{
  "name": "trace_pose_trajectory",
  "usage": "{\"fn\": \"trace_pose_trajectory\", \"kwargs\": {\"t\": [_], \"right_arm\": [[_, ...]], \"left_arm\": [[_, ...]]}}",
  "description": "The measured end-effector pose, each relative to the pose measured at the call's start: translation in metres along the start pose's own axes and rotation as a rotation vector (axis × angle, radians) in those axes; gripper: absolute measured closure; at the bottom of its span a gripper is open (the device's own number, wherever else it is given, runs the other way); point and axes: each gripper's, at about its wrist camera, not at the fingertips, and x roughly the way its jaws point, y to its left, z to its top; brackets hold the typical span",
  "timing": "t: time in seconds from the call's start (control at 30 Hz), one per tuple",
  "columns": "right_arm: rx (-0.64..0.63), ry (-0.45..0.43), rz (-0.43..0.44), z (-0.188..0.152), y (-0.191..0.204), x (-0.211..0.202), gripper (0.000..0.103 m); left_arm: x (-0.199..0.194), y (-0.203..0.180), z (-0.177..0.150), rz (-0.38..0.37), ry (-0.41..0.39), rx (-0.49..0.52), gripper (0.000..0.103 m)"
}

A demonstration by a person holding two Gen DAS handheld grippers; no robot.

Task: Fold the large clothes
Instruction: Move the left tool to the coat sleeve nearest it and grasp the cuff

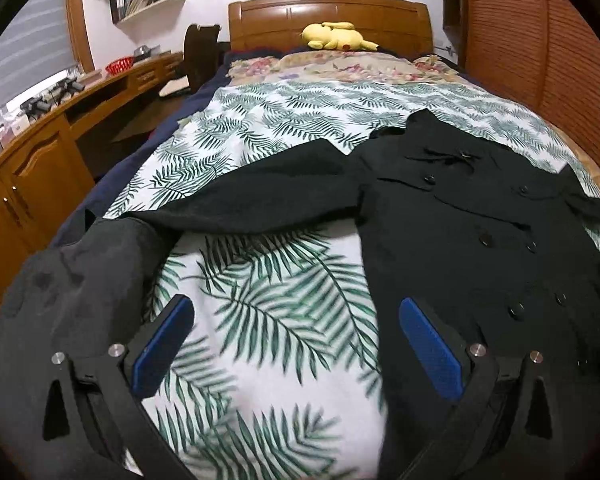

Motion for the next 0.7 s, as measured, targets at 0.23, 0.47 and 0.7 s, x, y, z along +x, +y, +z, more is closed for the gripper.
{"fn": "trace_pose_trajectory", "kwargs": {"t": [0.23,0.47,0.7], "right_arm": [[-0.046,0.041,-0.025,-0.006,0.009,0.008,0.0],[-0.033,0.066,-0.032,-0.01,0.003,0.016,0.0],[-0.043,0.082,-0.035,-0.012,0.005,0.02,0.0]], "left_arm": [[0.053,0.03,0.027,0.021,0.035,-0.076,0.014],[0.099,0.063,0.039,0.016,0.079,-0.201,0.022],[0.12,0.082,0.041,0.007,0.101,-0.284,0.048]]}}
